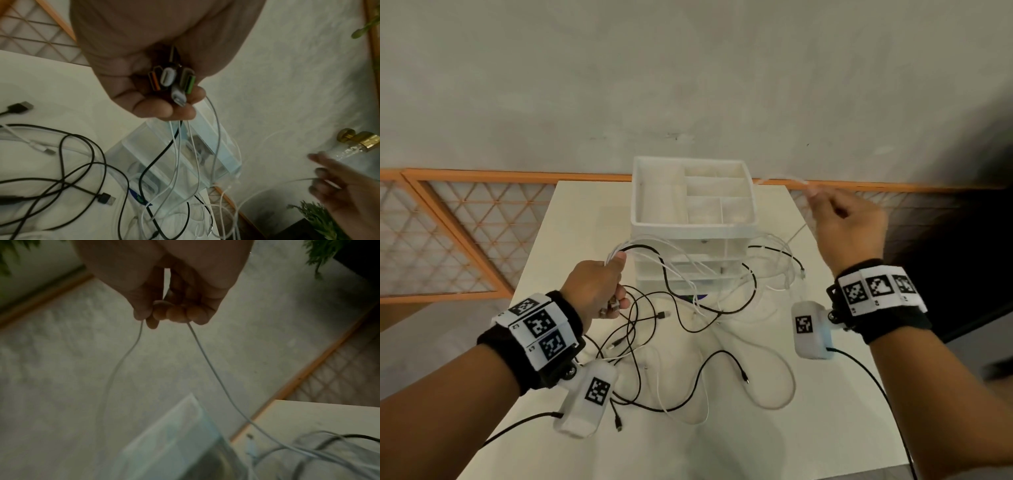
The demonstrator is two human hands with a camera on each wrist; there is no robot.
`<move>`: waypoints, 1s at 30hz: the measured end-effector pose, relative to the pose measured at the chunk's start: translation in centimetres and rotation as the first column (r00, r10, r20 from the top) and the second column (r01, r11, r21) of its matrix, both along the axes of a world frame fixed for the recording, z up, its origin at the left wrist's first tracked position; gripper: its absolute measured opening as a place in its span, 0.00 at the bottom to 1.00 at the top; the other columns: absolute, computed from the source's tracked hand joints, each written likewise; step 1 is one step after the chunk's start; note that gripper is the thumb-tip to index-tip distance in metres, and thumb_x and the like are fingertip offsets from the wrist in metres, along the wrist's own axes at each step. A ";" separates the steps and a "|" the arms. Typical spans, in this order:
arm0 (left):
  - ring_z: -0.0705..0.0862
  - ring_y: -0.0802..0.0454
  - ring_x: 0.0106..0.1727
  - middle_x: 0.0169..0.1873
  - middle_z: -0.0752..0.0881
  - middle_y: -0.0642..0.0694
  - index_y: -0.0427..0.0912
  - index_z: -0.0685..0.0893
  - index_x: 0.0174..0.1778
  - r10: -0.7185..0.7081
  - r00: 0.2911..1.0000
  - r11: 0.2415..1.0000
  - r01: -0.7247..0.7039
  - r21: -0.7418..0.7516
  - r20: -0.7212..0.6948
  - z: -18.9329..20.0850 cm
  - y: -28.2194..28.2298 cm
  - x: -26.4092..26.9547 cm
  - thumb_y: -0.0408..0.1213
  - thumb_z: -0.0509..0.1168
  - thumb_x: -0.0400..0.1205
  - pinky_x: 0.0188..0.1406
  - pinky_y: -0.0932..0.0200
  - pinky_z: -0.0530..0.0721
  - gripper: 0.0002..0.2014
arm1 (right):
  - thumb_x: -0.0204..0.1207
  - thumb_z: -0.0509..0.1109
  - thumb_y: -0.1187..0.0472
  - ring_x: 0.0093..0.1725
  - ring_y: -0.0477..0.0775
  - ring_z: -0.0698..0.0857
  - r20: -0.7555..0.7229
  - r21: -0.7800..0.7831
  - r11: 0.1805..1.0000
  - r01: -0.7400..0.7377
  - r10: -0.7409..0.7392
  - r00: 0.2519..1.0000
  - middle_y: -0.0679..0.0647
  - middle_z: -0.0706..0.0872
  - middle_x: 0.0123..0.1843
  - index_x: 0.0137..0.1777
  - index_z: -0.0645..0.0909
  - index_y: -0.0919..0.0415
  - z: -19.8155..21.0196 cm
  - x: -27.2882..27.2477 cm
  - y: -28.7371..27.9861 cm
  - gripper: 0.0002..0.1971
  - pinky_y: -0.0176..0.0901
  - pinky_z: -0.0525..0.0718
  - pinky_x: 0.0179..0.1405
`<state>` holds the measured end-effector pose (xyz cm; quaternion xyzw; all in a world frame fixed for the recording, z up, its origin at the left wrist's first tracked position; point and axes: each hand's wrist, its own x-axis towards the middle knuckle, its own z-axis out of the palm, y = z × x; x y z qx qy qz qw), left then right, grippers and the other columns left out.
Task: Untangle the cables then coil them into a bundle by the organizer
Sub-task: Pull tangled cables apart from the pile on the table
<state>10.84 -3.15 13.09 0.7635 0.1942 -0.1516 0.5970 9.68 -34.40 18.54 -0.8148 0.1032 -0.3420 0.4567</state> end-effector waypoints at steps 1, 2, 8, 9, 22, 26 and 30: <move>0.80 0.48 0.23 0.24 0.77 0.44 0.41 0.73 0.34 0.011 1.000 1.000 -0.011 -0.007 -0.012 0.1 0.1 0.1 0.51 0.59 0.87 0.22 0.61 0.77 0.20 | 0.81 0.72 0.55 0.37 0.31 0.84 0.078 0.035 0.999 -0.019 0.017 0.997 0.42 0.88 0.41 0.54 0.91 0.56 1.1 0.0 0.3 0.09 0.22 0.78 0.41; 0.80 0.48 0.23 0.24 0.76 0.44 0.41 0.73 0.34 0.020 0.999 1.000 -0.020 -0.014 -0.026 0.1 0.2 0.1 0.50 0.59 0.88 0.22 0.61 0.77 0.20 | 0.82 0.71 0.55 0.34 0.34 0.83 0.141 0.054 0.998 -0.045 0.037 0.989 0.41 0.87 0.38 0.53 0.90 0.53 2.2 -0.1 0.6 0.07 0.27 0.79 0.39; 0.77 0.52 0.18 0.21 0.82 0.46 0.44 0.72 0.34 0.015 1.000 0.968 -0.020 -0.251 -0.023 2.0 -0.8 0.1 0.42 0.58 0.88 0.21 0.62 0.74 0.16 | 0.84 0.63 0.63 0.21 0.49 0.66 0.065 0.258 0.915 -0.310 0.303 0.951 0.50 0.73 0.24 0.47 0.85 0.56 5.1 -1.1 5.0 0.09 0.37 0.66 0.20; 0.77 0.53 0.19 0.27 0.87 0.43 0.43 0.72 0.36 -0.007 1.000 0.951 0.011 -0.309 0.014 2.7 -1.2 0.1 0.41 0.58 0.89 0.21 0.62 0.74 0.14 | 0.85 0.62 0.65 0.20 0.48 0.65 0.005 0.289 0.889 -0.355 0.369 0.929 0.51 0.72 0.23 0.47 0.84 0.57 4.7 -1.3 6.2 0.09 0.36 0.65 0.20; 0.70 0.51 0.19 0.39 0.92 0.38 0.42 0.73 0.36 -0.311 0.937 0.899 0.344 -0.273 0.157 5.5 -3.0 -0.5 0.45 0.60 0.88 0.21 0.61 0.65 0.16 | 0.78 0.72 0.59 0.25 0.40 0.77 -0.321 -0.006 0.928 -0.372 0.351 0.880 0.51 0.89 0.30 0.41 0.92 0.49 0.4 -1.2 7.8 0.08 0.31 0.75 0.33; 0.66 0.53 0.18 0.22 0.72 0.48 0.43 0.72 0.36 -0.269 0.953 0.900 0.301 -0.317 0.139 4.8 -2.3 -0.6 0.45 0.62 0.87 0.17 0.64 0.62 0.15 | 0.76 0.74 0.55 0.28 0.51 0.82 -0.250 -0.021 0.968 -0.249 0.236 0.939 0.52 0.88 0.29 0.38 0.92 0.53 0.4 -0.7 6.7 0.08 0.43 0.83 0.38; 0.64 0.55 0.16 0.20 0.66 0.50 0.43 0.72 0.36 -0.237 0.966 0.876 0.257 -0.408 0.101 4.3 -1.6 -0.6 0.45 0.61 0.87 0.14 0.66 0.61 0.15 | 0.72 0.70 0.50 0.39 0.62 0.87 -0.171 0.003 0.986 -0.168 0.166 0.971 0.63 0.92 0.44 0.34 0.90 0.48 0.7 -0.5 5.6 0.10 0.51 0.89 0.45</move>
